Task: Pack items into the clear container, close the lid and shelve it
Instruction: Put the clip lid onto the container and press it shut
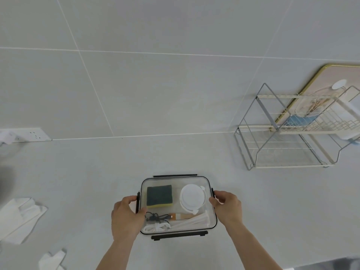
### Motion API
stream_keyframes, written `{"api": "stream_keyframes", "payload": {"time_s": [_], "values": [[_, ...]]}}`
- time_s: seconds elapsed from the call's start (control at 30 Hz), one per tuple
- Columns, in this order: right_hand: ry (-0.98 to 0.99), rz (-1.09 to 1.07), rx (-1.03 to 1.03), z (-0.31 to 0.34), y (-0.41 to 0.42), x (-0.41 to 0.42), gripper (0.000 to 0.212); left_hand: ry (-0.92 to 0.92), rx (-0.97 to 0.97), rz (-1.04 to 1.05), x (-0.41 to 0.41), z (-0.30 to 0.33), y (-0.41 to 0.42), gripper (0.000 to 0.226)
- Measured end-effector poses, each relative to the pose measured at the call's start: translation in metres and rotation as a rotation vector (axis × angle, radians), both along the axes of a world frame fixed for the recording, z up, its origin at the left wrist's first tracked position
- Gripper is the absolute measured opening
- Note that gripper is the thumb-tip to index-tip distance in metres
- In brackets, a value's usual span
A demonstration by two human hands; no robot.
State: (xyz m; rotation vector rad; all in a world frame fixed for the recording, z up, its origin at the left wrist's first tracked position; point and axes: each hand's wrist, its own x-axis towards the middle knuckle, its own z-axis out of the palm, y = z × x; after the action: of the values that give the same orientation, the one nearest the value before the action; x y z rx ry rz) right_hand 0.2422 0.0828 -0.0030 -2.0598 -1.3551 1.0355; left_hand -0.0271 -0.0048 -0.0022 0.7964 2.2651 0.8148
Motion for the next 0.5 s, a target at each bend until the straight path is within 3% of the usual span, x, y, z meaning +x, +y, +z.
{"api": "stream_keyframes", "payload": {"time_s": [0.17, 0.4, 0.5], "values": [[0.037, -0.018, -0.012, 0.005, 0.000, 0.000, 0.012, 0.149, -0.089, -0.041, 0.007, 0.005, 0.004, 0.028], [0.007, 0.057, -0.024, 0.008, 0.005, 0.000, 0.016, 0.088, -0.089, -0.029, -0.001, 0.005, 0.007, 0.031], [-0.188, 0.187, 0.067, 0.008, 0.010, -0.004, 0.037, 0.414, -0.044, -0.266, 0.002, 0.004, 0.005, 0.049]]}}
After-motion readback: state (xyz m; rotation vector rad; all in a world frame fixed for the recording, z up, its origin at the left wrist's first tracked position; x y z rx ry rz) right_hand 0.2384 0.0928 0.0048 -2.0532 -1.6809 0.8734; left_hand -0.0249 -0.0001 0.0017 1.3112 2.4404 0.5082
